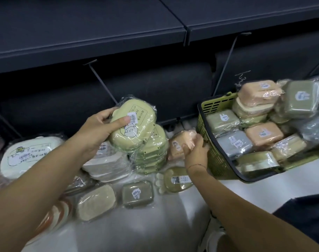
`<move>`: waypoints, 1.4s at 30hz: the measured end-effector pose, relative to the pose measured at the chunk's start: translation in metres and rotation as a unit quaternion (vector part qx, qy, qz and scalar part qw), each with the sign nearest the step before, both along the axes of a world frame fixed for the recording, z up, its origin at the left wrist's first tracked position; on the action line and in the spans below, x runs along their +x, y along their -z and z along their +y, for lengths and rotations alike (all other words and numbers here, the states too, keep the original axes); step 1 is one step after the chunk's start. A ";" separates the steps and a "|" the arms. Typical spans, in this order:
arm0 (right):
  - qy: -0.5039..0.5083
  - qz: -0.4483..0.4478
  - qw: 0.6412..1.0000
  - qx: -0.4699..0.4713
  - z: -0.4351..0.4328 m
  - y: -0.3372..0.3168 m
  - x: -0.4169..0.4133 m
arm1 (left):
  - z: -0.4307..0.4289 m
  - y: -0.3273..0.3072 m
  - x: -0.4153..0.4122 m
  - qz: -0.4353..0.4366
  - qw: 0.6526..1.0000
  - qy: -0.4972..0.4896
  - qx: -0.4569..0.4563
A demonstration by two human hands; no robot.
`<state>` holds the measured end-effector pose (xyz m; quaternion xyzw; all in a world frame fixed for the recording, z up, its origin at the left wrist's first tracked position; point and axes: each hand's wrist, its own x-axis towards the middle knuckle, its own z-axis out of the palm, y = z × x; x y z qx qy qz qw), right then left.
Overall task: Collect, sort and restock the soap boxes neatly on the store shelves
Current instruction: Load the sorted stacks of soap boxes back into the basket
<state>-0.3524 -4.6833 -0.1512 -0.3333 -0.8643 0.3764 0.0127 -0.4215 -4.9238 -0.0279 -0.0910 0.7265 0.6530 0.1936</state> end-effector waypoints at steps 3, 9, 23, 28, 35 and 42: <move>0.099 -0.019 0.988 -0.115 0.013 0.029 -0.013 | 0.003 0.003 -0.004 -0.005 1.000 0.009 0.003; 0.198 0.004 0.920 -0.338 0.035 0.057 -0.028 | 0.007 0.015 -0.006 -0.016 0.999 0.035 -0.005; 0.076 -0.158 0.963 -0.203 0.042 0.064 -0.037 | 0.012 0.034 0.009 -0.044 0.998 0.043 0.005; 0.070 -0.105 0.981 -0.148 0.005 0.018 -0.024 | 0.014 0.027 0.013 -0.048 0.998 0.042 -0.012; -0.083 0.057 0.828 -0.551 -0.024 -0.092 -0.013 | 0.020 0.002 0.025 -0.028 0.994 0.099 0.026; 0.018 0.100 0.856 -0.506 -0.029 -0.097 -0.036 | 0.002 0.013 0.037 0.138 0.941 0.117 -0.285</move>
